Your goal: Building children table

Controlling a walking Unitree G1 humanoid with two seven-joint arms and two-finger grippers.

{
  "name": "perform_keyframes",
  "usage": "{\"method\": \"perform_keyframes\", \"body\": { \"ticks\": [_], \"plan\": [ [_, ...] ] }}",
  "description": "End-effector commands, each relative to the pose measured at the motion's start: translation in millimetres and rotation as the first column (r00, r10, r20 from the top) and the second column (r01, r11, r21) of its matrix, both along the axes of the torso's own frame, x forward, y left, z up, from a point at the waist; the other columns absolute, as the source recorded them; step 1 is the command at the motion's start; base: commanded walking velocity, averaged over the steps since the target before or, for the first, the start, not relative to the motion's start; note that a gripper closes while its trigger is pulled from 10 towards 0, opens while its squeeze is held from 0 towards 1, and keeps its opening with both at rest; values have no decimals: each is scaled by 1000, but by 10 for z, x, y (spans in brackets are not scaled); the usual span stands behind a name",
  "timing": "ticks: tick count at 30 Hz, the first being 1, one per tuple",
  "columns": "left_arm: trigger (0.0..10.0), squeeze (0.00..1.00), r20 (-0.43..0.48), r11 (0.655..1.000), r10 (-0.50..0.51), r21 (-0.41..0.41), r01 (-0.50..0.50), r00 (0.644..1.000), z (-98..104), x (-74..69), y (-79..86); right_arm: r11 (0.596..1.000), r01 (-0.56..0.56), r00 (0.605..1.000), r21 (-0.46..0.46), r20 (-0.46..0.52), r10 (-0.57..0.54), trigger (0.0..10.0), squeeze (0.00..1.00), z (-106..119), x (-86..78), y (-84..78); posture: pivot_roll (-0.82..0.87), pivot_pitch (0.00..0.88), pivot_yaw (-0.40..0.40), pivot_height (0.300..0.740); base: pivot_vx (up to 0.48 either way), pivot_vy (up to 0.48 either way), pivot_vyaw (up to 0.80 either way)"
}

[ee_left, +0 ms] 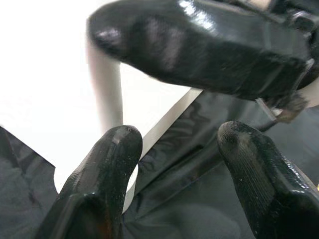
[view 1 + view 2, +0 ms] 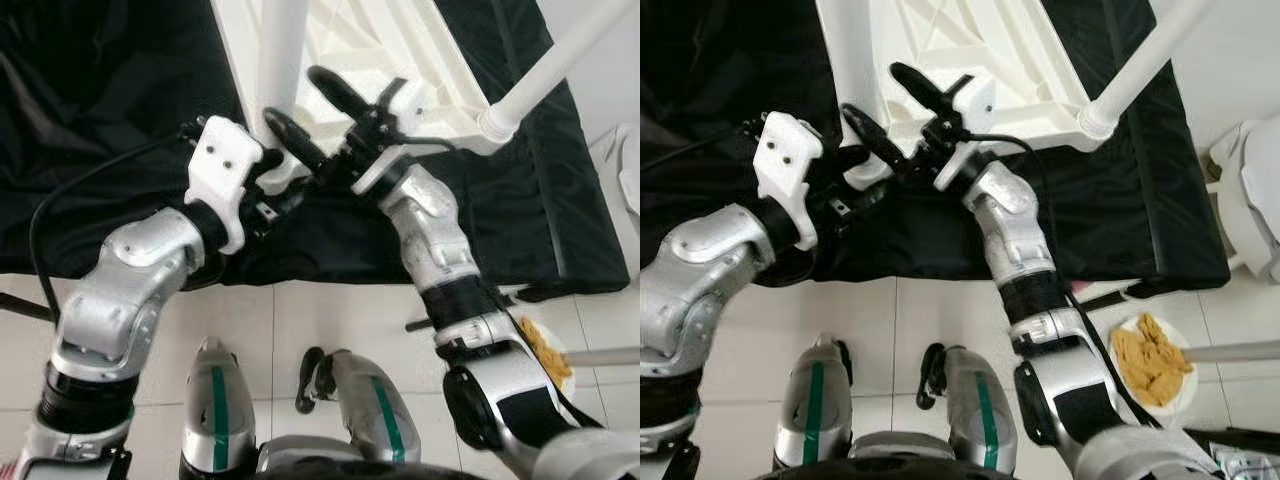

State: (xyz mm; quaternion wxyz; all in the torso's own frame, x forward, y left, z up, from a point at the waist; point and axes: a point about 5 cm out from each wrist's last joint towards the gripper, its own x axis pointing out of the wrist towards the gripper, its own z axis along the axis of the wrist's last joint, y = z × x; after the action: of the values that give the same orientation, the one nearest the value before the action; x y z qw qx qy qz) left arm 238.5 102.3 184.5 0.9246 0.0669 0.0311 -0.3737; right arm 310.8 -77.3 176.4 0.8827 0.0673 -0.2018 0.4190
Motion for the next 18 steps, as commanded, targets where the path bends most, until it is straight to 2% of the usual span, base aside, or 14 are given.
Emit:
{"method": "perform_keyframes", "body": {
  "ticks": [1, 7, 13, 18],
  "plan": [
    [10000, 0, -13, 1000, -14, 10, 14, 1000, -52, -26, -53, 998, 65, 998, 6, -25, -65, 10000, 0, -32, 0, -169, 173, 91, -153, 740, 0, 0, 0],
    [10000, 0, -34, 996, -89, 23, 90, 995, -94, -95, -102, 993, 119, 992, -1, -40, -119, 10000, 0, -39, -42, -322, 169, 95, -147, 740, 0, 0, 0],
    [10000, 0, -27, 994, -107, 6, 107, 994, -87, -115, -135, 986, 168, 985, 13, -41, -168, 10000, 0, 0, -40, -432, 167, 94, -148, 740, 0, 0, 0],
    [10000, 0, -17, 994, -110, 9, 110, 994, -96, -93, -188, 967, 254, 966, 7, -60, -253, 10000, 0, -24, -6, -536, 159, 90, -145, 740, 0, 0, 0]
  ]
}}
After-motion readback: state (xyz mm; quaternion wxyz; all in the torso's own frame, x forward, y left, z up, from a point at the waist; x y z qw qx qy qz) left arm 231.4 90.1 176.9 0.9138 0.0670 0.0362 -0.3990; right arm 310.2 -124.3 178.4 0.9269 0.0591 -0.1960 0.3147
